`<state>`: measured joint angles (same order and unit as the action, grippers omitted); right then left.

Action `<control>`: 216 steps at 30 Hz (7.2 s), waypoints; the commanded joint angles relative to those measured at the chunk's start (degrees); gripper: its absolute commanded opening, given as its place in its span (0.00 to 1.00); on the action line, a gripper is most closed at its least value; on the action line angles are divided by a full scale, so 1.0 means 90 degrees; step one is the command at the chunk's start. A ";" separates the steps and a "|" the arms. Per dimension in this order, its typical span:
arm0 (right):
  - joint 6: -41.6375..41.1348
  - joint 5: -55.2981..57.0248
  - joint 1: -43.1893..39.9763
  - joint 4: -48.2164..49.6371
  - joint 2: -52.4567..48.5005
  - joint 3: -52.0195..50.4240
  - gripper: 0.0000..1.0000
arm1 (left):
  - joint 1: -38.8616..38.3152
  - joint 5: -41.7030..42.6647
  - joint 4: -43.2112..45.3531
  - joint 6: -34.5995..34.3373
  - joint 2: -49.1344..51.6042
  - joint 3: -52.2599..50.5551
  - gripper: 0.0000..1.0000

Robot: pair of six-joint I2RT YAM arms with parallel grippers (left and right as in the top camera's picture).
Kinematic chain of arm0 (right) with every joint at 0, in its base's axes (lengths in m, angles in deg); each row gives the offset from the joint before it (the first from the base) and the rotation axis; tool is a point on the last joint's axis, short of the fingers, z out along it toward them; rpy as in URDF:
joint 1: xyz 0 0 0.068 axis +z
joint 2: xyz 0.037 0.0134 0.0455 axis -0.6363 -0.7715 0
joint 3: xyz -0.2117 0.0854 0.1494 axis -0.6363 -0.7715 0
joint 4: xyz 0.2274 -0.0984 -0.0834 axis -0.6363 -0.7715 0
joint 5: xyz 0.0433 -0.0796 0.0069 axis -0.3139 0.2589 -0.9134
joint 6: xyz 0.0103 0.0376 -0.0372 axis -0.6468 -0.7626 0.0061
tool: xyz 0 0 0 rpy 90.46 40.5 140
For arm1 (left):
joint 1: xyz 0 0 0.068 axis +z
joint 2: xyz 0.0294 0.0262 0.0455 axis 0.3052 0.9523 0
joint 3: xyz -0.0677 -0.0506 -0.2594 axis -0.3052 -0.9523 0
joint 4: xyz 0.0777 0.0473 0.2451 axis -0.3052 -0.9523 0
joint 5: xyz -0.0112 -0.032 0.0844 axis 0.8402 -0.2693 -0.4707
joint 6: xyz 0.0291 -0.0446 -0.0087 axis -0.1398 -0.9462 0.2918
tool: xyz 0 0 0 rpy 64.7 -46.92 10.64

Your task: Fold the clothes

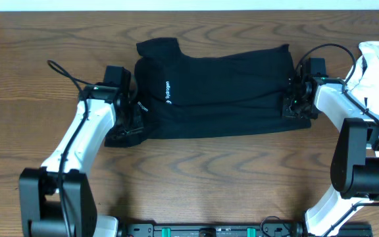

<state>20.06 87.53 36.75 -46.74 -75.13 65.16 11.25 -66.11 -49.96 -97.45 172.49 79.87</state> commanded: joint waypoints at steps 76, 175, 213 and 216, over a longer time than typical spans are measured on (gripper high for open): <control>-0.0029 0.0459 -0.0172 -0.0027 -0.0231 -0.0202 0.01 | 0.0085 -0.2409 -0.1078 -0.0678 0.0789 0.1423 0.55; -0.0029 0.0362 -0.0151 -0.0029 -0.0231 -0.0202 0.03 | -0.2759 -0.0432 0.0709 0.0522 0.1967 0.1608 0.38; -0.0029 0.0367 -0.0151 -0.0024 -0.0231 -0.0202 0.03 | -0.3024 -0.2477 0.1134 0.2446 0.2169 0.1297 0.46; -0.0029 0.0367 -0.0151 -0.0024 -0.0231 -0.0202 0.03 | -0.3021 -0.2477 0.1154 0.2446 0.2181 0.1297 0.41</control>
<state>20.06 87.51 36.75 -46.72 -75.13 65.16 -15.88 -86.30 -39.67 -75.85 191.40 91.96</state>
